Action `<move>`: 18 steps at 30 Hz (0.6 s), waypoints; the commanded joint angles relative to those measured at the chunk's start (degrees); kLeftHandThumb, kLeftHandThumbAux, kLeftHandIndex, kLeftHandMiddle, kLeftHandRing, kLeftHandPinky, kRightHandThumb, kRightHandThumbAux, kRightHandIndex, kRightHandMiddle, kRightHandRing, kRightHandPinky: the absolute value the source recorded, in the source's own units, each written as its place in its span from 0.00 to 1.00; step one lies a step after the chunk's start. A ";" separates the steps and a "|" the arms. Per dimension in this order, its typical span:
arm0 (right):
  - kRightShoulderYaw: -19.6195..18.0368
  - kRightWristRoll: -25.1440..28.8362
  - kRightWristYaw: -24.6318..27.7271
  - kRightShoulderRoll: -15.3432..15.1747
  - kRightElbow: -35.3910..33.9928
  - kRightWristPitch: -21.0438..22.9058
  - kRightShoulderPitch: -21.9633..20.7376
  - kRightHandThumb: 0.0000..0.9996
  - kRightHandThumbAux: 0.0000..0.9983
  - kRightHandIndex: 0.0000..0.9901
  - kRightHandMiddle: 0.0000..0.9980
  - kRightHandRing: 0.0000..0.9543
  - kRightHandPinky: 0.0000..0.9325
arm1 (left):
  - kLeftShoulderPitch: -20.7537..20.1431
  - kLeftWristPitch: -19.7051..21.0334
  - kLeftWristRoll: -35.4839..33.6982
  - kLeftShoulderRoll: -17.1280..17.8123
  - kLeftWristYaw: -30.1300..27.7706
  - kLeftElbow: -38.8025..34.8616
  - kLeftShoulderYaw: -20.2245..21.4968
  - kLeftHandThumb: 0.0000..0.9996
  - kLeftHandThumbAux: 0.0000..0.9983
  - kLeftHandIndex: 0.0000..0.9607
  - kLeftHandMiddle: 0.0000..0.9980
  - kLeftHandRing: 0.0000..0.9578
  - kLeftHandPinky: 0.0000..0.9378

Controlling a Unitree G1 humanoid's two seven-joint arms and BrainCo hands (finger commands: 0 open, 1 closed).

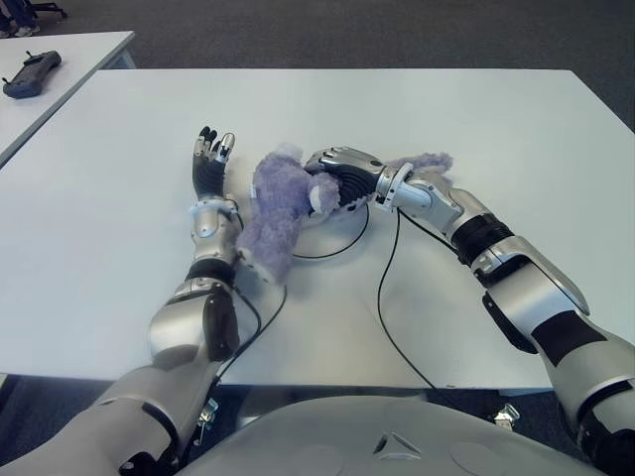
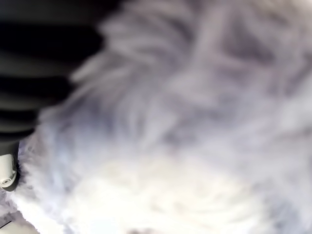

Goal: Put the doll into the plate.

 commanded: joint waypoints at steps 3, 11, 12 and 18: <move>8.30 -9.42 6.93 -0.23 7.33 6.30 9.52 0.14 0.42 0.00 0.00 0.00 0.00 | 13.26 3.32 -0.85 -5.50 0.31 9.13 -0.03 0.00 0.56 0.03 0.08 0.06 0.04; 9.14 -10.27 6.31 0.62 8.64 7.66 8.15 0.15 0.42 0.00 0.00 0.00 0.00 | 13.27 3.14 -0.65 -5.43 0.32 9.15 -0.24 0.00 0.55 0.03 0.08 0.06 0.04; 9.24 -10.34 6.30 0.69 8.76 7.80 8.02 0.15 0.42 0.00 0.00 0.00 0.00 | 13.27 3.12 -0.65 -5.43 0.32 9.14 -0.25 0.00 0.55 0.03 0.08 0.06 0.04; 10.00 -10.74 5.78 1.38 10.20 8.36 7.02 0.15 0.39 0.00 0.00 0.00 0.00 | 13.24 3.40 -0.83 -5.40 0.27 9.15 -0.13 0.00 0.55 0.03 0.08 0.06 0.04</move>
